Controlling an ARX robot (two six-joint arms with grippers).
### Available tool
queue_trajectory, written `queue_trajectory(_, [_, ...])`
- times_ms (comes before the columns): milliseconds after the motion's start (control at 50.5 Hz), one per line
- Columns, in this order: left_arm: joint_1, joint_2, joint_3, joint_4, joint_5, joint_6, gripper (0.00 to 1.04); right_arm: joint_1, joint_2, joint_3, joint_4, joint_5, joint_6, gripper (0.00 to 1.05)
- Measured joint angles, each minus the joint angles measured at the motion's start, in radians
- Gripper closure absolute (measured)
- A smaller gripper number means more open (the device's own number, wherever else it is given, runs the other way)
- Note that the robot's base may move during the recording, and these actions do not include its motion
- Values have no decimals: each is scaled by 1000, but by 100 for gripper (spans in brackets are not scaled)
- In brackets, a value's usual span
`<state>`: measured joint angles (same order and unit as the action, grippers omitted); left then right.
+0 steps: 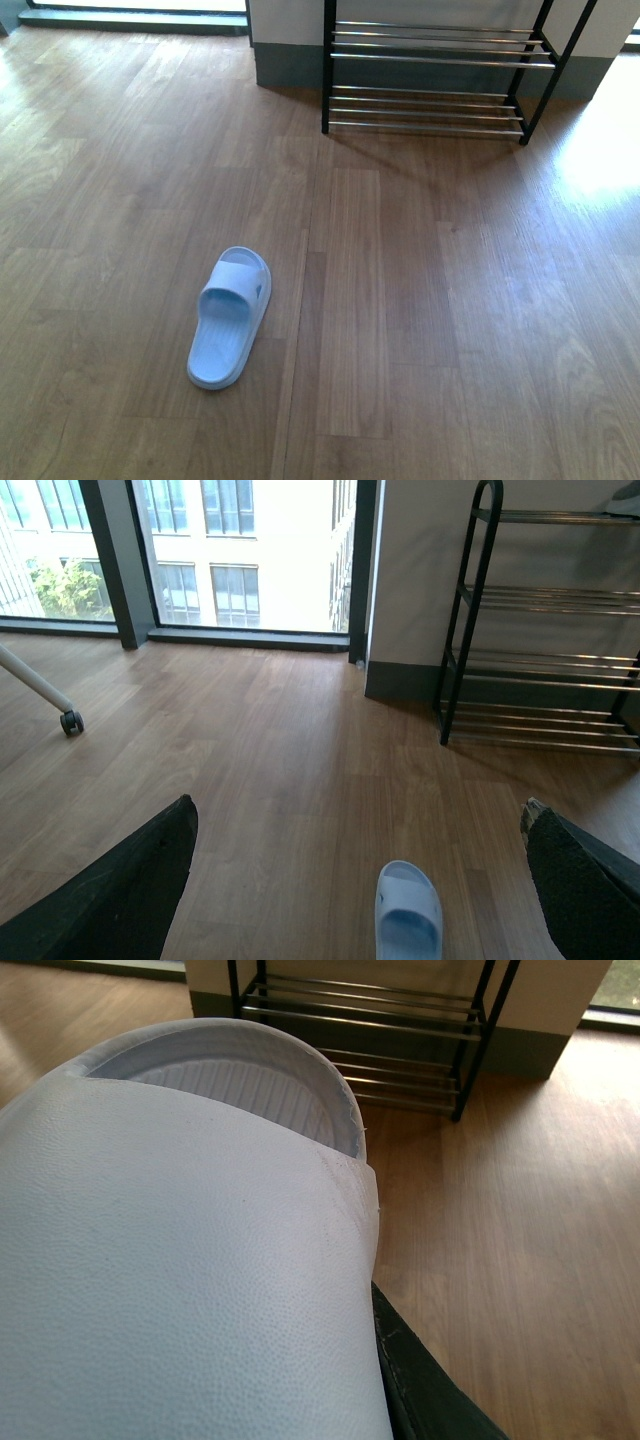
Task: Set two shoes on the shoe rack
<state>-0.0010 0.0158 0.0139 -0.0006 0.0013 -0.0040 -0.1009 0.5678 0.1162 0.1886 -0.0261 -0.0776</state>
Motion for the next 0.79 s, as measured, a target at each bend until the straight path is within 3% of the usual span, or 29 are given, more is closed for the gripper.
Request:
queue_trajectory(396, [-2, 3, 1, -5, -13, -10, 9, 1, 0, 0, 0, -8, 0, 103])
queue_trajectory(475, [-37, 79, 64, -182, -121, -158, 9, 1, 0, 0, 0, -8, 0, 103])
queue_trajectory(534, [-6, 172, 106, -281, -71, -340, 9, 0, 0, 0, 0, -6, 0, 103])
queue_trajectory(693, [81, 357, 134, -235, 85, -617, 9, 1, 0, 0, 0, -7, 0, 103])
queue_trajectory(792, [70, 638, 215, -108, 77, -673, 9, 1, 0, 0, 0, -7, 0, 103])
